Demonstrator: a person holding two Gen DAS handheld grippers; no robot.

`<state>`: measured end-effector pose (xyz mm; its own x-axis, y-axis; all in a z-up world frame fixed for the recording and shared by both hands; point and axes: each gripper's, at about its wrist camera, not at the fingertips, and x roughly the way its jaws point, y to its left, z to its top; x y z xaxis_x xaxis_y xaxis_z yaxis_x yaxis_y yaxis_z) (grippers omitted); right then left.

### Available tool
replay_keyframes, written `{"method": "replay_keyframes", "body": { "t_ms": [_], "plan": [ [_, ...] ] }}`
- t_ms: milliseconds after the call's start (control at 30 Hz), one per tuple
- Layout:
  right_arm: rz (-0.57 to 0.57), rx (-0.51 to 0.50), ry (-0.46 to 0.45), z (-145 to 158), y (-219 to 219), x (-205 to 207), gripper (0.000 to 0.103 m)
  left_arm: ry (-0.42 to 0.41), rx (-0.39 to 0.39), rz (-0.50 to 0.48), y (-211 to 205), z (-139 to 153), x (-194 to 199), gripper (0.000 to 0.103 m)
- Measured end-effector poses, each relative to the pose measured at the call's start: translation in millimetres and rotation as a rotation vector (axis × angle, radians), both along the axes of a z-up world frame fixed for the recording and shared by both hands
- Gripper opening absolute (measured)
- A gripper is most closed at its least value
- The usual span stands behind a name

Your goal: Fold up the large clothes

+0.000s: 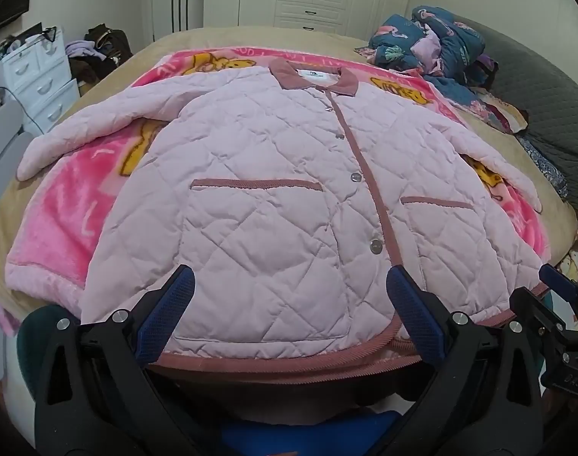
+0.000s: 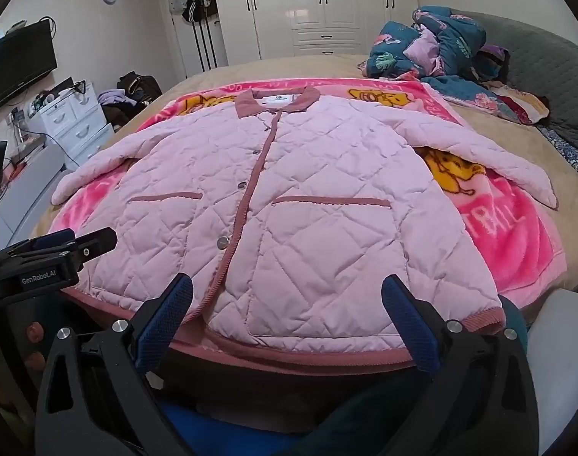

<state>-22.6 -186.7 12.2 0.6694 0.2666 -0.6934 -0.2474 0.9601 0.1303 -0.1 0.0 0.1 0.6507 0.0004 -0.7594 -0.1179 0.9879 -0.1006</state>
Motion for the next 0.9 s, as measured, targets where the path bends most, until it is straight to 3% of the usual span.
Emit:
{"method": "replay_keyframes", "body": {
  "t_ms": [900],
  "plan": [
    [-0.004, -0.012, -0.009, -2.2, 5.0, -2.9, 0.099, -0.021, 0.007, -0.002, 4.6, 9.0, 1.1, 0.095]
  ]
}}
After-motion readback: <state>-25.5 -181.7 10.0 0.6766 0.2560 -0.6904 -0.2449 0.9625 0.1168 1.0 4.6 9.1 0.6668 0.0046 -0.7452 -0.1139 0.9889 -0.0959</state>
